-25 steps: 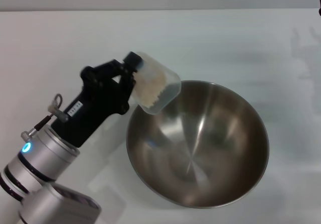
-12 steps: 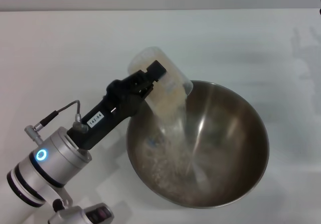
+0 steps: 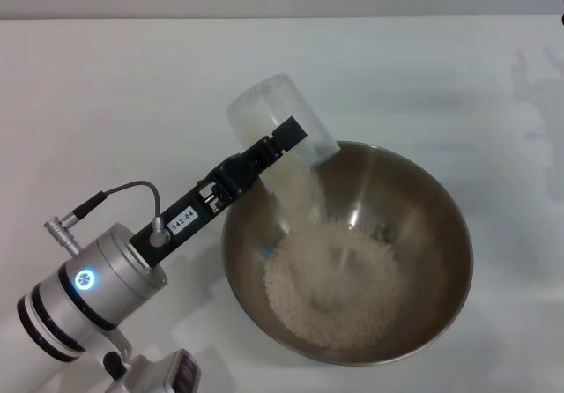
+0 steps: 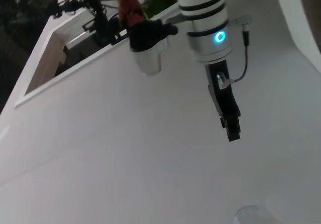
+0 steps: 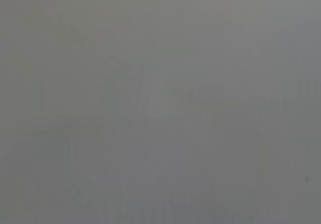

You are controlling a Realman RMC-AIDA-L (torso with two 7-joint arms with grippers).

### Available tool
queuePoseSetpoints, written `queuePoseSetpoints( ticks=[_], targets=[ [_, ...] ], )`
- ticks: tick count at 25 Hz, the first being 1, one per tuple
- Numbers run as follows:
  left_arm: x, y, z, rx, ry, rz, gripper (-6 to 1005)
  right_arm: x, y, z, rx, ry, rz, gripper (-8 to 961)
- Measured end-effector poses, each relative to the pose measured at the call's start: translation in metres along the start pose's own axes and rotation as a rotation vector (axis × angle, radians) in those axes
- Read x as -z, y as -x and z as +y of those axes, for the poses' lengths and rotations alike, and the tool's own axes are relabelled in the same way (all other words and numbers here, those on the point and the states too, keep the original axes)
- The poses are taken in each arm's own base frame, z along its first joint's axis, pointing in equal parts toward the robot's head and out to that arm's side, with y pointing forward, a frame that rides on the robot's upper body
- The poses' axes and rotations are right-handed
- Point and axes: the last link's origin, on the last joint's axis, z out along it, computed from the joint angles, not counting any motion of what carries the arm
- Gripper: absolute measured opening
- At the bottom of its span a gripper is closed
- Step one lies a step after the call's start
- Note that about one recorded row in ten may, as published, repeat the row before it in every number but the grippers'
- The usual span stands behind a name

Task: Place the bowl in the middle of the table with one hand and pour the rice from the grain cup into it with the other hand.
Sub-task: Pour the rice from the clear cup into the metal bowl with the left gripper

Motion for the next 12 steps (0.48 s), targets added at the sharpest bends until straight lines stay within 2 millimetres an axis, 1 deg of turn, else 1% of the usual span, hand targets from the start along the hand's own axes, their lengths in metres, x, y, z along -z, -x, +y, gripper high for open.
queuePoseSetpoints(
  ticks=[12],
  targets=[
    [0.0002,-0.0022,-0.0012,-0.136,-0.013,0.033,16,0.0002,0.0,0.0004,-0.001,0.0,-0.001,416]
  ],
)
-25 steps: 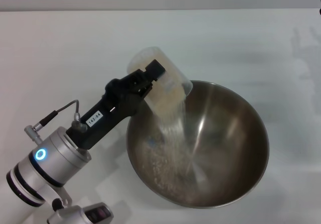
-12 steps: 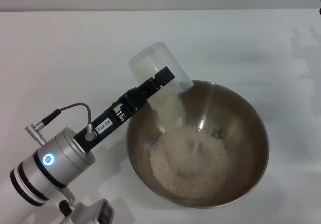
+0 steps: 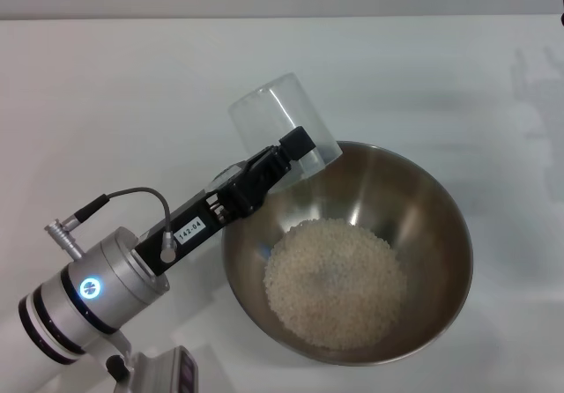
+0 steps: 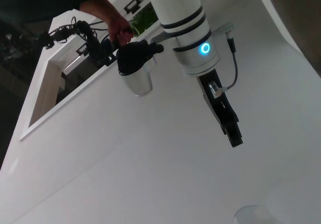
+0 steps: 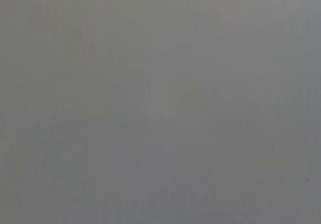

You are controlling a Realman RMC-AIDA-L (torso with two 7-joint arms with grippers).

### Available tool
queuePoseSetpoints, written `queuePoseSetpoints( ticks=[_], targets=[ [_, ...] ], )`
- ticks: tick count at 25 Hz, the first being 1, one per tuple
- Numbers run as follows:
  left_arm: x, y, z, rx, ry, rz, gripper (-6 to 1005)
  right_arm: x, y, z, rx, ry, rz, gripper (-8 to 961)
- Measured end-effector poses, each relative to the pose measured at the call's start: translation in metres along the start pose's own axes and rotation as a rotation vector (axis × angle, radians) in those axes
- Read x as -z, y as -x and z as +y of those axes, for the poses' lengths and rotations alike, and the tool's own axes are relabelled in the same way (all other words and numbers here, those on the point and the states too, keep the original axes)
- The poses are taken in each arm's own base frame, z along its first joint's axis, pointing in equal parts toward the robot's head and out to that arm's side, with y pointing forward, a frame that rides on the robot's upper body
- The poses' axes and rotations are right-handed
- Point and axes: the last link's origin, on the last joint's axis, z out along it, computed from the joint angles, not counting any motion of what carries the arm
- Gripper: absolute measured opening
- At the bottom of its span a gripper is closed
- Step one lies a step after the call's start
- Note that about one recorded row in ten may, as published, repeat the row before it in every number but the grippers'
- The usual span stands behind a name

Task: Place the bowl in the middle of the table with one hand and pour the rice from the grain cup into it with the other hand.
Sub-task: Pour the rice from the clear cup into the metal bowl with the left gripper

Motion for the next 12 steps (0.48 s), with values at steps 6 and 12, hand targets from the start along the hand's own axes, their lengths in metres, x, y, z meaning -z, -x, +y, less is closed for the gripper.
queuePoseSetpoints(
  ticks=[6,12],
  targets=[
    [-0.0008,0.0003,0.0005,-0.013,0.002,0.003,16,0.0,0.0,-0.0001,0.0,-0.001,0.0,416],
    [-0.0013,0.0005,0.0008,-0.011,0.002,0.003,15,-0.0007,0.0,-0.0002,-0.002,-0.003,0.001,416]
  ],
)
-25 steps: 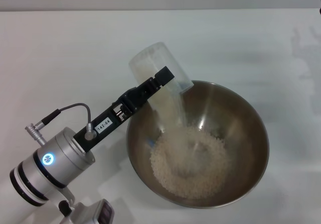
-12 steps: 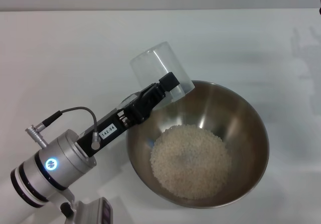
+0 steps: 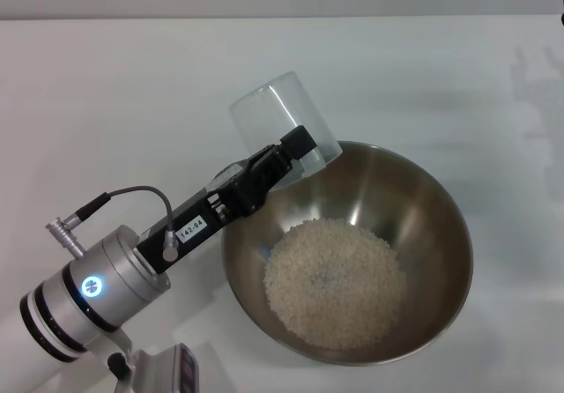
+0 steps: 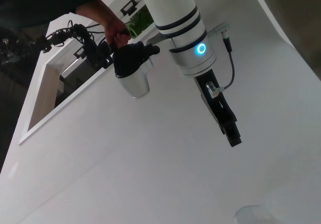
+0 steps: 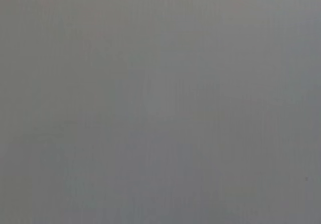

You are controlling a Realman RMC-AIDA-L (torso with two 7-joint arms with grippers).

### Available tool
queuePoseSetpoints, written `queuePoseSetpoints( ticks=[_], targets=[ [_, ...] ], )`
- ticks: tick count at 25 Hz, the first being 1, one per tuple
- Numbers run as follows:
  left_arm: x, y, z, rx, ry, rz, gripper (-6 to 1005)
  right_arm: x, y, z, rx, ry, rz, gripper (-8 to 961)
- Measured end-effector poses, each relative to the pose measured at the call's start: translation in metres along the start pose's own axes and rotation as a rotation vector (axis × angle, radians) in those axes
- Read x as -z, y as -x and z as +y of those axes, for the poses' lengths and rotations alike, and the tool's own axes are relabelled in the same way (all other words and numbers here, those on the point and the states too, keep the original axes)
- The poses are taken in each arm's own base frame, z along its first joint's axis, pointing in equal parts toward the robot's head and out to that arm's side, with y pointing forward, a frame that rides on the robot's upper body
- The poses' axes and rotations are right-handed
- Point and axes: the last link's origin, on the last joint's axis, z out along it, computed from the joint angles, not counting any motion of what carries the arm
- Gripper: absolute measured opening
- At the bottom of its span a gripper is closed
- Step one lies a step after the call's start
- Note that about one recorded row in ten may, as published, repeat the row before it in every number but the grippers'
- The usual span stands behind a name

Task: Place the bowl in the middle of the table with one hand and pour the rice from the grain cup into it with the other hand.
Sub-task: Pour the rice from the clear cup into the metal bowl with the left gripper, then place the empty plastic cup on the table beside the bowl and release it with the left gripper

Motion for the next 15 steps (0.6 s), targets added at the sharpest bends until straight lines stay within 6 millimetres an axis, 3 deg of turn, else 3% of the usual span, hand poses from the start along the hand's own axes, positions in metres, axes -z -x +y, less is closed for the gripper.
queuePoseSetpoints(
  ticks=[6,7,8,11,12,13,15],
  targets=[
    [-0.003,0.002,-0.001,0.106,0.001,-0.031,15,0.0,0.0,-0.001,0.0,-0.005,0.001,416],
    [-0.005,0.007,-0.002,0.277,-0.008,-0.079,15,0.002,-0.001,-0.001,-0.001,-0.007,0.004,416],
    [-0.005,0.007,-0.002,0.277,-0.008,-0.079,15,0.002,-0.001,-0.001,-0.001,-0.007,0.004,416],
    [-0.004,0.021,0.003,0.605,-0.019,-0.187,15,0.002,-0.001,-0.002,-0.002,-0.011,0.005,416],
    [-0.001,0.031,0.01,0.85,-0.025,-0.285,15,0.003,-0.002,-0.002,-0.006,-0.012,0.007,416],
    [-0.001,0.031,0.01,0.85,-0.025,-0.285,15,0.003,-0.002,-0.002,-0.006,-0.012,0.007,416],
    [0.003,0.036,0.017,1.066,-0.031,-0.37,15,0.002,-0.001,-0.003,-0.011,-0.016,0.006,416]
  ],
)
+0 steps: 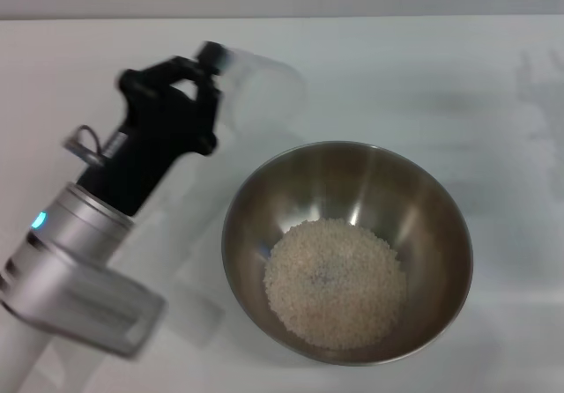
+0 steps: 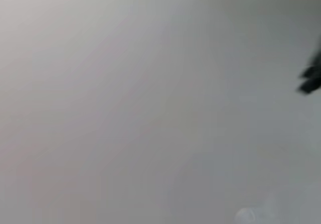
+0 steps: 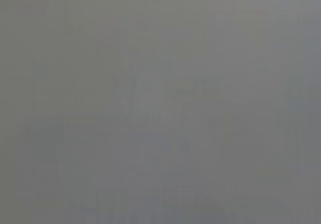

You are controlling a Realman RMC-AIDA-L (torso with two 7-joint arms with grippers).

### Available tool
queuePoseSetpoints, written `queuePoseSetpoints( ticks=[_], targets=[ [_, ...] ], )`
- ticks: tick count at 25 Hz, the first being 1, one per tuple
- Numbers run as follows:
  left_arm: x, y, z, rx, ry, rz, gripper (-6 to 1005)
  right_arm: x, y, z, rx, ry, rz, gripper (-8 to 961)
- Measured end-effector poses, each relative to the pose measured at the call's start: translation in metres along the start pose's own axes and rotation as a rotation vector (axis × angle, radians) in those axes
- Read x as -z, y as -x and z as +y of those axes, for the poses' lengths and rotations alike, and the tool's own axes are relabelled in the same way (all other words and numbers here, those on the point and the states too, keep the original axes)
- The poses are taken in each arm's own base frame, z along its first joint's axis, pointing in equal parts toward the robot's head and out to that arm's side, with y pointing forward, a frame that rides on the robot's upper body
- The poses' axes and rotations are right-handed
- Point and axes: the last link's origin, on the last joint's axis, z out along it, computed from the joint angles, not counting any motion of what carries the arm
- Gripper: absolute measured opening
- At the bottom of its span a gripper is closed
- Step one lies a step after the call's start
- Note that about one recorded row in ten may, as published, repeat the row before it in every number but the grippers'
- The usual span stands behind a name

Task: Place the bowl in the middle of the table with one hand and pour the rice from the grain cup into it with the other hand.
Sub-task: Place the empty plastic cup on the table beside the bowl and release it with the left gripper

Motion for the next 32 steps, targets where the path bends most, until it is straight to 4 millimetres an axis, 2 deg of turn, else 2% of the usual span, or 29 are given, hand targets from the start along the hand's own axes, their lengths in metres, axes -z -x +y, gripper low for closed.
queuePoseSetpoints(
  ticks=[2,3,4,5,7,12,22,32],
  targets=[
    [0.003,0.018,0.003,0.301,0.005,-0.134,15,-0.003,0.002,0.001,-0.006,-0.003,-0.008,416],
    [0.003,0.018,0.003,0.301,0.005,-0.134,15,-0.003,0.002,0.001,-0.006,-0.003,-0.008,416],
    [0.006,0.029,0.006,0.458,0.011,-0.207,15,-0.005,0.004,0.003,-0.01,0.003,-0.016,416],
    [0.006,0.029,0.006,0.458,0.011,-0.207,15,-0.005,0.004,0.003,-0.01,0.003,-0.016,416],
    [0.013,0.041,0.01,0.61,0.008,-0.295,15,-0.006,0.005,0.005,-0.014,0.007,-0.023,416],
    [0.024,0.055,0.016,0.77,-0.016,-0.412,16,-0.008,0.009,0.009,-0.03,0.013,-0.048,416],
    [0.034,0.07,0.029,0.856,-0.011,-0.575,17,-0.006,0.009,0.008,-0.033,0.011,-0.048,416],
    [0.035,0.069,0.033,0.853,0.017,-0.586,18,-0.005,0.009,0.008,-0.033,0.01,-0.047,416]
  ],
)
